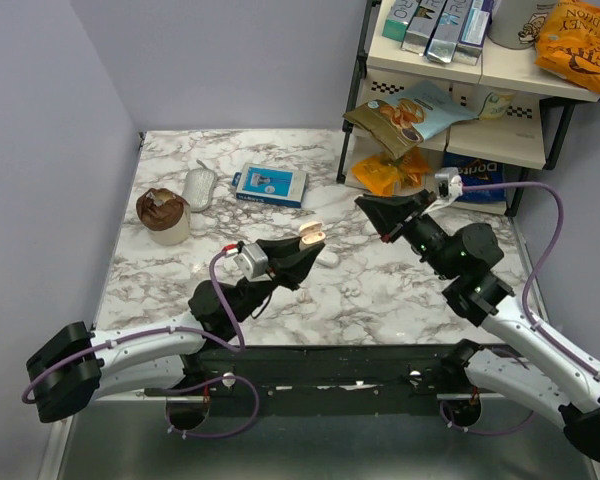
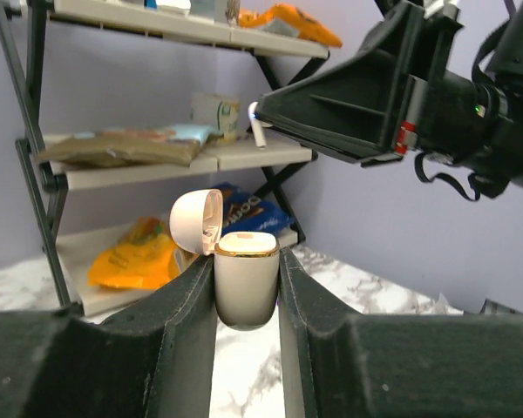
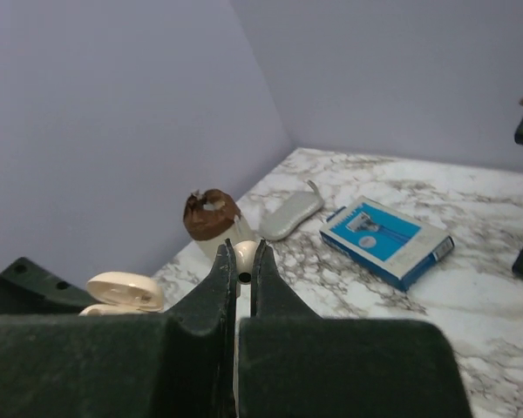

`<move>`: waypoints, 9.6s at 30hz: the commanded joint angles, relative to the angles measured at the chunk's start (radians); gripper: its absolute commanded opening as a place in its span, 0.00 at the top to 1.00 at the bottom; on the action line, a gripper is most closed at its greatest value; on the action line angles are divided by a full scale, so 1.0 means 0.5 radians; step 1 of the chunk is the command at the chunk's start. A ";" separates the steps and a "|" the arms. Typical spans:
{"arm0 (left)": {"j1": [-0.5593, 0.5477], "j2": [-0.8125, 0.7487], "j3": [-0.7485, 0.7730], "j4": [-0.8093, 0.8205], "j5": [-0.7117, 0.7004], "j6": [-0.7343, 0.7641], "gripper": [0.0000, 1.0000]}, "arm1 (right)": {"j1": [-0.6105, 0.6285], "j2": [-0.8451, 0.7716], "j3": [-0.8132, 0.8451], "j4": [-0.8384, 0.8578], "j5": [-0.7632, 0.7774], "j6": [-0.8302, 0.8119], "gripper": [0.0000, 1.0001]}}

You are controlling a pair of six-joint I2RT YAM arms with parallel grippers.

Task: Insert the wireless bluetooth earbuds into the charging case
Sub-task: Pick up the earbud from the center of the board, then place the earbud in the charging case.

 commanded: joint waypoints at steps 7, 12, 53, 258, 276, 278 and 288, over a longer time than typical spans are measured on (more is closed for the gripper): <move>0.153 0.170 0.245 0.303 0.480 -0.148 1.00 | 0.214 -0.163 -0.102 0.349 -0.025 -0.109 0.99; 0.159 0.250 0.258 0.426 0.581 -0.139 1.00 | 0.337 -0.200 -0.172 0.515 0.021 -0.167 0.99; 0.284 0.308 0.384 0.966 1.001 -0.712 1.00 | 0.448 -0.335 -0.151 0.509 -0.378 -0.612 0.99; 0.585 0.391 0.485 1.055 1.624 -0.866 1.00 | 0.451 -0.265 0.254 -0.642 -0.464 -0.588 0.99; 0.585 0.394 0.470 1.104 1.612 -0.894 1.00 | 0.448 -0.191 0.340 -0.777 -0.464 -0.532 0.83; 0.585 0.397 0.473 1.104 1.612 -0.894 1.00 | 0.448 -0.197 0.337 -0.783 -0.446 -0.532 0.87; 0.585 0.397 0.473 1.104 1.615 -0.897 1.00 | 0.448 -0.261 0.319 -0.795 -0.357 -0.542 0.98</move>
